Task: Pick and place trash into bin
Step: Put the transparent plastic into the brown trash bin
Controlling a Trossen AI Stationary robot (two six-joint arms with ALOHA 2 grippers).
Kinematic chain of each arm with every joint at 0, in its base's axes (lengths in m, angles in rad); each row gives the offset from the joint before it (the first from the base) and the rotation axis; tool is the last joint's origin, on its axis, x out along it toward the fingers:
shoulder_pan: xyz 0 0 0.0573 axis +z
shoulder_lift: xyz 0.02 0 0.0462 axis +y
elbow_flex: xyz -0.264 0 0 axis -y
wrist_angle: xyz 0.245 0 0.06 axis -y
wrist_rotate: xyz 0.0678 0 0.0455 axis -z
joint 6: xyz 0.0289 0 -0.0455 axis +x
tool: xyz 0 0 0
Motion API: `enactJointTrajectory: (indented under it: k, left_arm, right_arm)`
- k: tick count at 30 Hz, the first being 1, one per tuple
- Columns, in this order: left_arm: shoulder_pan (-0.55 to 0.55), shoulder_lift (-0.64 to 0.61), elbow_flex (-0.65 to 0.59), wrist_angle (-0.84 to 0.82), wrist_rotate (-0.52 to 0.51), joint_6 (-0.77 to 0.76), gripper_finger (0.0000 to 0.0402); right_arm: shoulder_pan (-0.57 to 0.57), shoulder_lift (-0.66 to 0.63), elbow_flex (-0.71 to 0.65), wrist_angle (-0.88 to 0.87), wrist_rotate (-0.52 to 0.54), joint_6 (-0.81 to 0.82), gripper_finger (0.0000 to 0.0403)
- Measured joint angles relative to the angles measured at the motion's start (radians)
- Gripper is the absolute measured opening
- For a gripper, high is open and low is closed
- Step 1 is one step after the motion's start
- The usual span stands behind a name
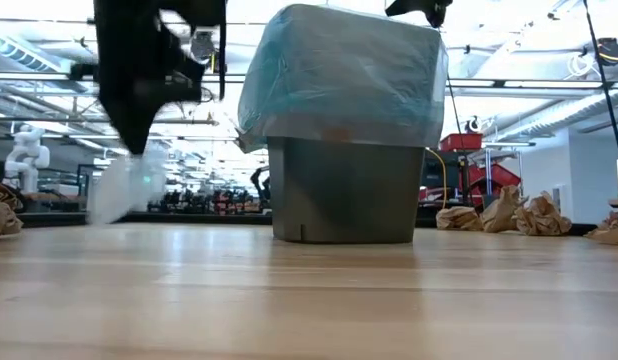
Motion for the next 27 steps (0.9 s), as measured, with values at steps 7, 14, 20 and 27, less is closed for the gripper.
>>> enactJointTrajectory:
  k: [7,14,20,27]
  left_arm:
    - [0.013,-0.143,0.257,-0.244,-0.123,-0.011,0.0001]
    - [0.042,-0.221,0.560,-0.149,-0.281,0.184,0.0000]
    - [0.096,-0.228,0.727,0.136,-0.277,0.509,0.0000]
    - [0.203,-0.193,0.733,0.336,-0.085,0.697,0.0000]
  right_arm:
    - [0.000,-0.013,0.000,0.006,0.000,-0.002,0.0006]
    - [0.000,-0.013,0.000,0.009,0.000,-0.002,0.0006]
    - [0.000,-0.013,0.000,0.024,0.000,-0.002,0.0006]
    - [0.000,-0.013,0.000,0.030,0.000,0.005,0.0006]
